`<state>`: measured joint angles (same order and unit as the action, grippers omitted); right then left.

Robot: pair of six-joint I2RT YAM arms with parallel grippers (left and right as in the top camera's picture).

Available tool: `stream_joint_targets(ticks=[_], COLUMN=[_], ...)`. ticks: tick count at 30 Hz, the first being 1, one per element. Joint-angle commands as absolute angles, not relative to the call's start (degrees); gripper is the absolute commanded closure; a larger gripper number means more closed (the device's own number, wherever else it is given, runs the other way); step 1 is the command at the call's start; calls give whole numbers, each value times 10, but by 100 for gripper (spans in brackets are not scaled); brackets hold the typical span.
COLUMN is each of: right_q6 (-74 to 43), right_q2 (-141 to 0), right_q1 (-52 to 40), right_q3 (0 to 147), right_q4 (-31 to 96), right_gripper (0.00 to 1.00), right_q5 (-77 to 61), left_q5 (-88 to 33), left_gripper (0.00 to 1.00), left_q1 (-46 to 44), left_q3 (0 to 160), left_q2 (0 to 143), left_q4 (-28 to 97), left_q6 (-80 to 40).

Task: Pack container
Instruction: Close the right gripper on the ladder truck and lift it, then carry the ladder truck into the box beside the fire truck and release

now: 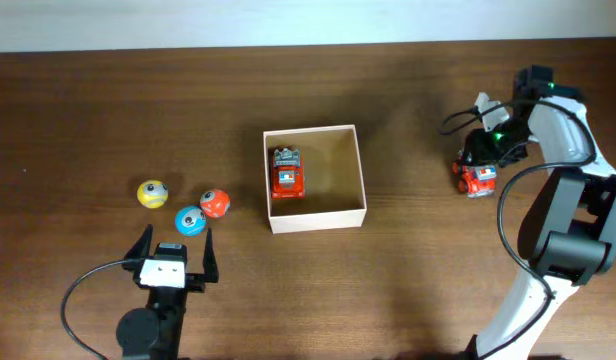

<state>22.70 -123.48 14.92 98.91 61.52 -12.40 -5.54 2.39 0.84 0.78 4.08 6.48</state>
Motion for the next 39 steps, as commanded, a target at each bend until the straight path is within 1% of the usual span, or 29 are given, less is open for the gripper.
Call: stream_joint_targets(ticks=[1,6,15,20,25,32,35,39], right_q6=[220,220,221,223,223,222,219,189], right_q2=[-1234,-1234,-1233,-1233,-1233,-1233,-1233,-1233], right_q1=[150,150,143,118,73,-8,-43,-83], right_q3=[1029,1056,1071,1071,1071,1071,1071,1071], right_q4=[625,640,642,641,636,621,606,604], right_gripper=[56,56,56,56,56,57,57,57], right_q5=[-232,-360,-650,-755,-825,-823,-781,-678], left_q5=[-52,-52,-52,-51,-52,-52,-51,-52], left_gripper=[1,1,1,1,1,1,1,1], left_q1=[25,25,25,25,25,25,25,25], left_q3=[5,5,5,5,5,5,5,5], left_q2=[4,4,4,4,4,4,4,4], left_q4=[42,41,41,41,41,41,41,41], left_q6=[74,74,74,74,74,74,74,74])
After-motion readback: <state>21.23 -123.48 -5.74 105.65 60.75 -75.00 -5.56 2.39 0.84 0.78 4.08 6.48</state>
